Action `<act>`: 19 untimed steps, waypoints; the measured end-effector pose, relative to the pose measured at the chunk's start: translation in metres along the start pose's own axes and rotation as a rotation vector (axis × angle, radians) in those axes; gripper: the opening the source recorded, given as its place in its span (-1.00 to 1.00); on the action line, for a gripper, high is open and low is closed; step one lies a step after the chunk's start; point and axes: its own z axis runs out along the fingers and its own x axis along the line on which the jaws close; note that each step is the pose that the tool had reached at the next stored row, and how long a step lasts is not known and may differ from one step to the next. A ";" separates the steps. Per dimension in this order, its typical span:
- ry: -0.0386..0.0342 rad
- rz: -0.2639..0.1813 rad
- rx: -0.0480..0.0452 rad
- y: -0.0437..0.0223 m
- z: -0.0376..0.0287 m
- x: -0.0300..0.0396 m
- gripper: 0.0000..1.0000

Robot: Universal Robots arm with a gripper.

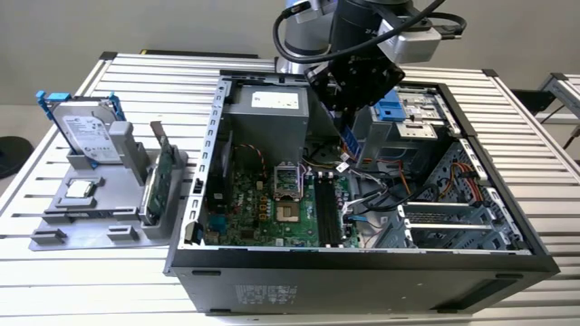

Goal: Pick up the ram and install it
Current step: 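Insert the ram into the slot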

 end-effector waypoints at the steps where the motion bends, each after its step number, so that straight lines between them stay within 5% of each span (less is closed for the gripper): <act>1: 0.0000 0.000 0.0000 0.0000 0.0002 0.0000 -1.00; 19: -0.0009 0.000 -0.0039 -0.0002 0.0051 0.0001 -1.00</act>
